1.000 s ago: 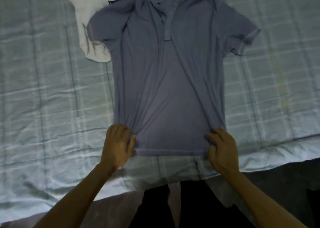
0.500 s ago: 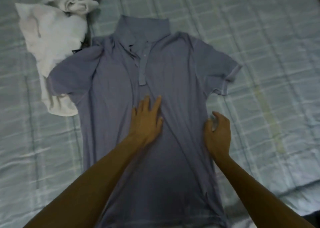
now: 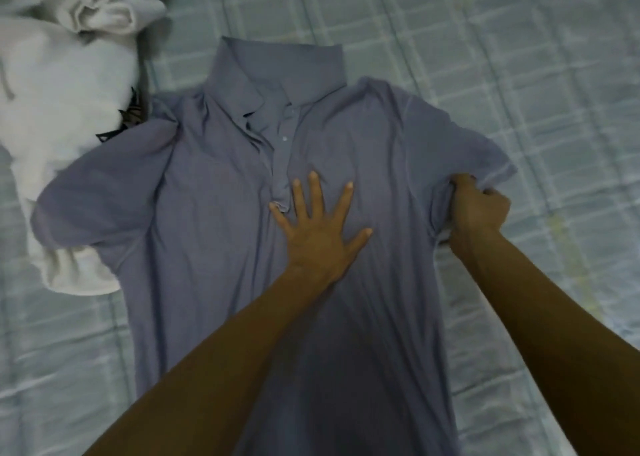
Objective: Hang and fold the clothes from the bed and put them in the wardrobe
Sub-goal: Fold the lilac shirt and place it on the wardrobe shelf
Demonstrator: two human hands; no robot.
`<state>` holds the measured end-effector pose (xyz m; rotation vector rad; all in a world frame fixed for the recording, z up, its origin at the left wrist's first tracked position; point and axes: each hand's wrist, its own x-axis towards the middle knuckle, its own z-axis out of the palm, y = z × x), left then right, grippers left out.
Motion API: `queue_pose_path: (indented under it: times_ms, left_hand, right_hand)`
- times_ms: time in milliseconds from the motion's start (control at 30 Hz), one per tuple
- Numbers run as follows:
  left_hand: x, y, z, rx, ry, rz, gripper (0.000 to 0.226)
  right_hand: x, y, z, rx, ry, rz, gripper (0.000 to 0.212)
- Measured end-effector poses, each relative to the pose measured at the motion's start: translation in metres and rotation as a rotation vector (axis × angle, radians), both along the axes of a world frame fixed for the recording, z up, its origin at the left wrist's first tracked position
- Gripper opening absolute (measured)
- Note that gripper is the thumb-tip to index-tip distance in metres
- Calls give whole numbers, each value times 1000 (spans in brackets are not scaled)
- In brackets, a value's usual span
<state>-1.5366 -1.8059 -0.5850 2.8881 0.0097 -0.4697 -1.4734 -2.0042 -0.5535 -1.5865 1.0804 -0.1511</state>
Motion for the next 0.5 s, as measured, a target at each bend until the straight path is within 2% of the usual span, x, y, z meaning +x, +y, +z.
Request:
queue_pose_path:
  times_ms: [33,100,167,200,267,367,400,433,500]
  left_hand:
    - [0,2,2,-19,9,-6,79]
    - [-1,10,6,-53,5,-48,74]
    - [-5,28,12,-114,-48,-77,66]
    - [-9,39,16,-152,-93,-71,62]
    - [-22,67,20,-200,-170,-25,52]
    - [-45,113,25,-238,-225,87,45]
    - [-51,128,27,-236,-263,144,39]
    - [-57,141,28,-219,-303,213,33]
    - [-67,165,31,-198,-394,354,28]
  right_hand:
    - [5,6,8,14,-22,-46,7]
    - [12,26,29,-174,-124,-21,25]
    - [10,62,55,-430,-270,74,27]
    - [5,85,64,-490,-348,145,21]
    - [-13,138,73,-441,-402,395,8]
    - [-49,207,66,-344,-291,988,41]
    - [-60,220,61,-306,-219,1118,51]
    - [-68,228,57,-262,-149,1177,56]
    - [-78,227,50,-212,-89,1152,47]
